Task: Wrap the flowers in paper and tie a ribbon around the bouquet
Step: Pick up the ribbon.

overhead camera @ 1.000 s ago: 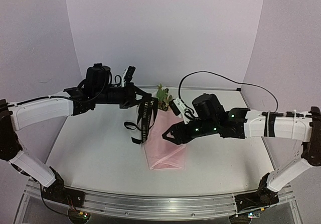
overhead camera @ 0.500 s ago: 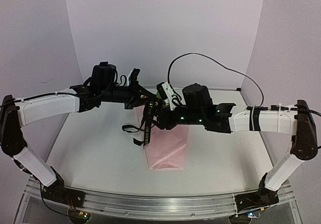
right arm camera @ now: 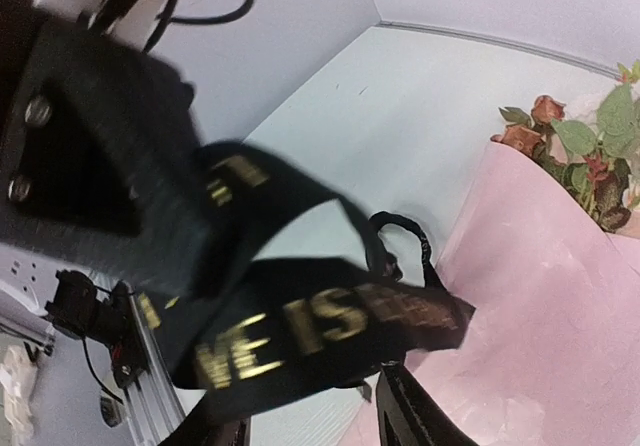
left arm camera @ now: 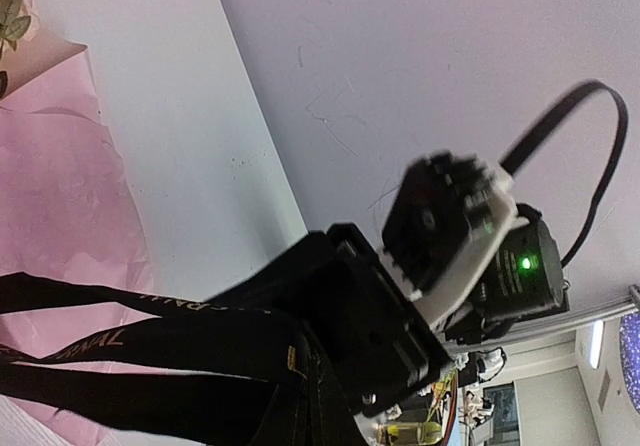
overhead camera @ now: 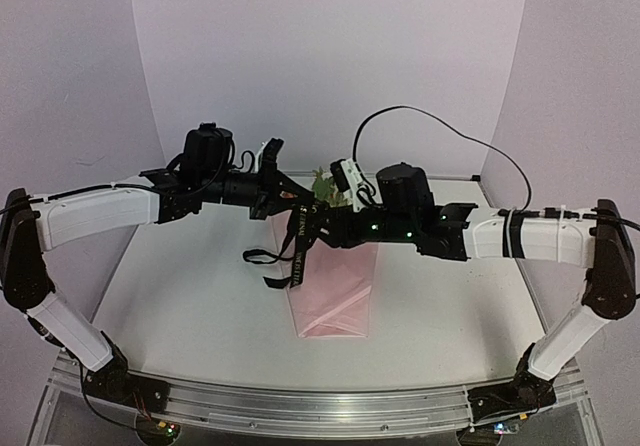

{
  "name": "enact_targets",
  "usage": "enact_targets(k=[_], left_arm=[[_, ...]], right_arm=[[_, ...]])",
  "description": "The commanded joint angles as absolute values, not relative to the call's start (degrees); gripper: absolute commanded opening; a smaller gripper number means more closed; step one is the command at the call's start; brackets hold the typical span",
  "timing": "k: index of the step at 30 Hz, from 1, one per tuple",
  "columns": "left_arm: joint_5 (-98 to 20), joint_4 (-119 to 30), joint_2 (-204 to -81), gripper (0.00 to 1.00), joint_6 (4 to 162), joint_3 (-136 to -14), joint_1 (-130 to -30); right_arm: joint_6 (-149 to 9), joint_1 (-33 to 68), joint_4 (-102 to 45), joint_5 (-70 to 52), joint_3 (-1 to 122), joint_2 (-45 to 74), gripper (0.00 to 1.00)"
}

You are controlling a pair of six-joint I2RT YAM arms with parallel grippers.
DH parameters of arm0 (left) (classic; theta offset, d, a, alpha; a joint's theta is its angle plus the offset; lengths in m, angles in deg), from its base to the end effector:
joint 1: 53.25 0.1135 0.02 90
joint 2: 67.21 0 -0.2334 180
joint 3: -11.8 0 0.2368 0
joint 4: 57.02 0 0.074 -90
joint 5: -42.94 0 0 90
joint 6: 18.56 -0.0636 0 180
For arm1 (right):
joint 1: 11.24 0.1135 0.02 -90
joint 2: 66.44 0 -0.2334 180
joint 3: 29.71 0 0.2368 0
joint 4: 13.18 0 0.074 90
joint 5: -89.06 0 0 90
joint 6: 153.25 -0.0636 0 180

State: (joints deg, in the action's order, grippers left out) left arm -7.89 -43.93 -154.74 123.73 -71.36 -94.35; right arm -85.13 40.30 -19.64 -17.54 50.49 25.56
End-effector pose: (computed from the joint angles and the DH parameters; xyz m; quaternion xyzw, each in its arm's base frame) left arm 0.2476 -0.2693 0.2916 0.1233 0.7753 -0.5910 0.1856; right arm 0.2272 0.3152 0.2560 -0.2870 0.7535 0.4404 0.3949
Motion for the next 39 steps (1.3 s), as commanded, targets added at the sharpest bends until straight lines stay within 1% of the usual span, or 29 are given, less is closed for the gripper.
enact_targets(k=[1, 11, 18, 24, 31, 39], left_arm=[[-5.5, -45.5, -153.6, 0.0, 121.7, -73.5, -94.5], [-5.2, -44.8, -153.9, 0.0, 121.6, -74.1, -94.1], [-3.0, -45.5, -154.0, 0.0, 122.1, -74.0, -93.5], [-0.5, -45.2, -154.4, 0.0, 121.7, -74.1, -93.4], [0.3, -45.3, -154.5, 0.0, 122.0, -74.3, -93.4], [0.6, -45.5, -154.6, 0.0, 122.6, -74.5, -93.3]], right_arm=[[-93.1, 37.9, -16.6, -22.2, 52.1, 23.3, 0.41], [-95.6, 37.9, -15.0, -25.0, 52.4, 22.8, 0.35], [-94.0, 37.9, -14.6, -21.6, 45.9, 18.3, 0.37], [-92.1, 38.0, -16.4, -21.1, 46.0, 17.0, 0.38], [-87.7, 38.1, -18.9, -22.6, 50.4, 21.4, 0.36], [-85.6, 38.0, -17.6, -23.0, 54.2, 26.8, 0.32]])
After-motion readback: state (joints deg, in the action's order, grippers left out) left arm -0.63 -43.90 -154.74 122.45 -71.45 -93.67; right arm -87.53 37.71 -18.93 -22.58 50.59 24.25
